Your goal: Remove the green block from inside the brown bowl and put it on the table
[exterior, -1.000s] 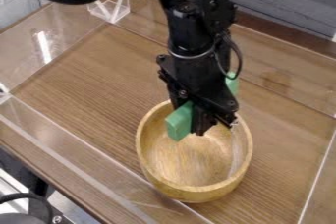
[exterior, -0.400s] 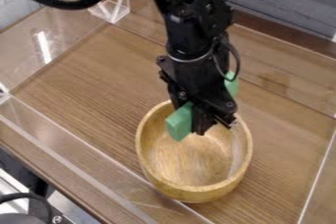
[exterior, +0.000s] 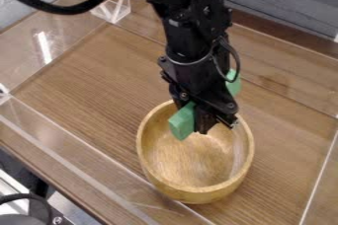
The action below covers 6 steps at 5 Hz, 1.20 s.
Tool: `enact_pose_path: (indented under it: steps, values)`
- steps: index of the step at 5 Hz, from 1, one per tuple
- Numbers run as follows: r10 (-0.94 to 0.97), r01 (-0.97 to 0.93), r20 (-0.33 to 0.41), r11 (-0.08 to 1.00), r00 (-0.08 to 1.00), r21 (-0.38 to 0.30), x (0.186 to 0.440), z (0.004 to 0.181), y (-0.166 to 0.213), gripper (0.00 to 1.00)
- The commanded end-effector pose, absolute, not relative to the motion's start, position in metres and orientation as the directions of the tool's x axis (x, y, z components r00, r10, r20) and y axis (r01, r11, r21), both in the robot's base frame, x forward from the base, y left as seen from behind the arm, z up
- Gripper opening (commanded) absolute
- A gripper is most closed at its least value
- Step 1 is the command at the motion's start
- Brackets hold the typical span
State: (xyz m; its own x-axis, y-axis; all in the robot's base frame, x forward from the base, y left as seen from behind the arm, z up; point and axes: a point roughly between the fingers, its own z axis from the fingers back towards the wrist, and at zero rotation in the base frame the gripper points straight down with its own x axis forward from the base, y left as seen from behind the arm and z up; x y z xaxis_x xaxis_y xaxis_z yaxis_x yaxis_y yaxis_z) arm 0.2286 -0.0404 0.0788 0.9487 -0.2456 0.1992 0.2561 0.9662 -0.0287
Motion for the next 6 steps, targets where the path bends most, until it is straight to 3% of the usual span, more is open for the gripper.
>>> enact_pose_path:
  steps: [1, 6]
  values:
    - [-0.228, 0.241, 0.251, 0.97, 0.941, -0.02, 0.235, 0.092, -0.036, 0.0]
    - [-0.201, 0.213, 0.296, 0.977, 0.934, -0.009, 0.246, 0.105, -0.027, 0.0]
